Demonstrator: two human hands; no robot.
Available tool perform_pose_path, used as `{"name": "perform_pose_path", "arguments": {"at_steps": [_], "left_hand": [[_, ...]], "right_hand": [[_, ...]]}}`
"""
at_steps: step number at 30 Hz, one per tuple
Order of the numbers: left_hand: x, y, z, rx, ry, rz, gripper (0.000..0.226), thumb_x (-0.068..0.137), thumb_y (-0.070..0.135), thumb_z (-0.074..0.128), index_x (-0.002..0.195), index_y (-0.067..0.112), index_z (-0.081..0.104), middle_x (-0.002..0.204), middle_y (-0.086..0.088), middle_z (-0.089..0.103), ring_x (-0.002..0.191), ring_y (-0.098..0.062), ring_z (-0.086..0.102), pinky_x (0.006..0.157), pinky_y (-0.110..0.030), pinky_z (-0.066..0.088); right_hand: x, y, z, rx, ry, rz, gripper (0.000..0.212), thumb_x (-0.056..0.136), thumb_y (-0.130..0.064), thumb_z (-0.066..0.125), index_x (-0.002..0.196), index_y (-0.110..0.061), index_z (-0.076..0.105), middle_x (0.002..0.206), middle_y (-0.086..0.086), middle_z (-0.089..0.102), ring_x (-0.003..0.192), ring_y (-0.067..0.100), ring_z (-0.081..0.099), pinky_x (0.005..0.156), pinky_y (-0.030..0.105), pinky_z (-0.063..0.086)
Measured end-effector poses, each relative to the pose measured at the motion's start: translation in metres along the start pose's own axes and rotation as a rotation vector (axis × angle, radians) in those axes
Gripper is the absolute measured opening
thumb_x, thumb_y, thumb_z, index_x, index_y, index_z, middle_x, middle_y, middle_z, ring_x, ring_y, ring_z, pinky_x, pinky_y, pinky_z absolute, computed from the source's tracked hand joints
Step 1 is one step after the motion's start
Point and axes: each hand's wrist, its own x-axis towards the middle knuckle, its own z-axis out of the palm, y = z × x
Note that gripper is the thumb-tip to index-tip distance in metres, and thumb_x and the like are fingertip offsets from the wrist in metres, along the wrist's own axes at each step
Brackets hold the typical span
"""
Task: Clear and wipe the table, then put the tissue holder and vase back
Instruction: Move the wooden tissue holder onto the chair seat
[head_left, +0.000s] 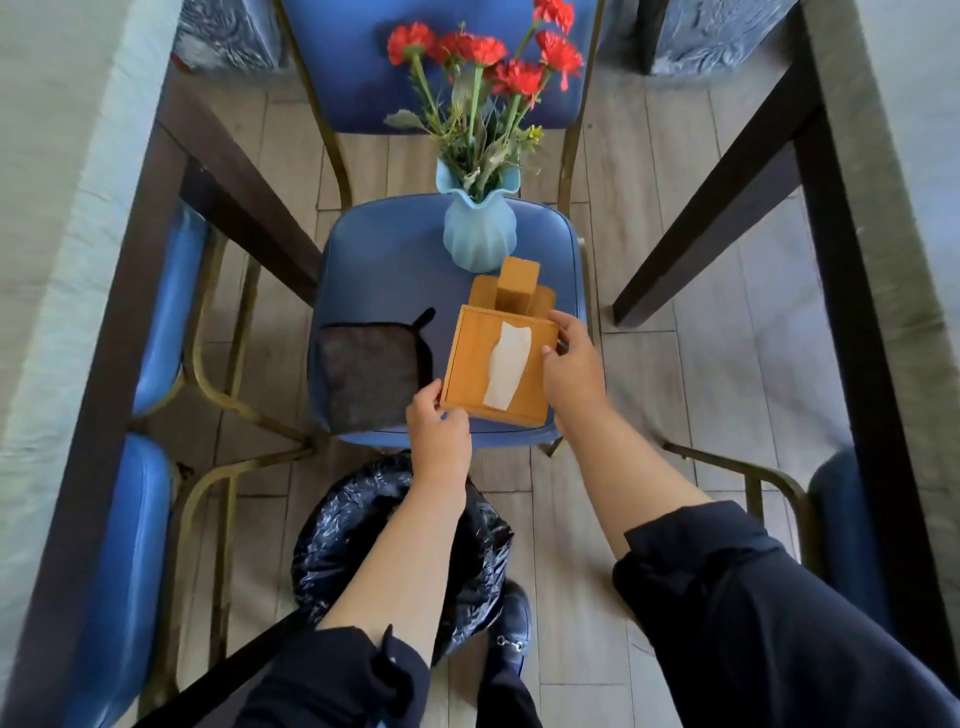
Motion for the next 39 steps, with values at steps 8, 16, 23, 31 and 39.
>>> {"name": "perform_pose_path", "arguments": {"at_steps": [8, 16, 23, 31, 39], "left_hand": [[-0.013, -0.008, -0.002, -0.131, -0.047, -0.053, 0.05, 0.094, 0.005, 0.041, 0.14, 0.026, 0.04, 0.131, 0.002, 0.047, 0.087, -0.002, 0.051, 0.062, -0.012, 0.035], [-0.006, 0.002, -0.045, -0.156, 0.042, -0.039, 0.039, 0.096, 0.008, 0.041, 0.125, 0.029, 0.057, 0.131, 0.007, 0.05, 0.084, 0.001, 0.053, 0.061, -0.01, 0.04], [0.026, -0.019, -0.098, -0.161, 0.305, -0.131, 0.031, 0.095, 0.006, 0.041, 0.104, 0.025, 0.065, 0.124, 0.001, 0.062, 0.102, -0.015, 0.057, 0.083, -0.028, 0.041], [0.086, -0.057, -0.111, -0.031, 0.327, -0.232, 0.047, 0.088, 0.022, 0.064, 0.132, 0.009, 0.052, 0.13, -0.009, 0.059, 0.116, -0.028, 0.059, 0.1, -0.039, 0.046], [0.087, -0.048, -0.119, -0.266, 0.255, -0.291, 0.014, 0.087, 0.008, 0.067, 0.074, 0.006, 0.061, 0.062, -0.004, 0.06, 0.058, -0.014, 0.056, 0.06, -0.024, 0.054]], "right_hand": [[0.001, -0.015, 0.011, -0.043, 0.004, -0.045, 0.048, 0.101, -0.01, 0.035, 0.142, -0.034, 0.039, 0.135, -0.007, 0.053, 0.119, 0.015, 0.052, 0.102, 0.04, 0.046], [-0.049, -0.032, 0.04, -0.174, 0.168, -0.314, 0.05, 0.095, 0.004, 0.04, 0.136, -0.022, 0.051, 0.148, -0.007, 0.04, 0.136, 0.007, 0.035, 0.097, 0.002, 0.023], [-0.08, -0.02, 0.1, -0.21, -0.117, -0.469, 0.041, 0.091, 0.006, 0.045, 0.121, -0.015, 0.064, 0.126, -0.003, 0.061, 0.117, 0.011, 0.054, 0.097, 0.013, 0.038], [-0.059, 0.017, 0.141, -0.381, -0.301, -0.404, 0.044, 0.095, 0.002, 0.044, 0.132, -0.019, 0.057, 0.142, -0.002, 0.05, 0.133, 0.011, 0.042, 0.105, 0.013, 0.028], [-0.061, 0.033, 0.145, -0.424, -0.391, -0.377, 0.051, 0.094, 0.003, 0.047, 0.141, -0.018, 0.047, 0.151, -0.002, 0.038, 0.143, 0.011, 0.026, 0.11, 0.013, 0.021]]}}
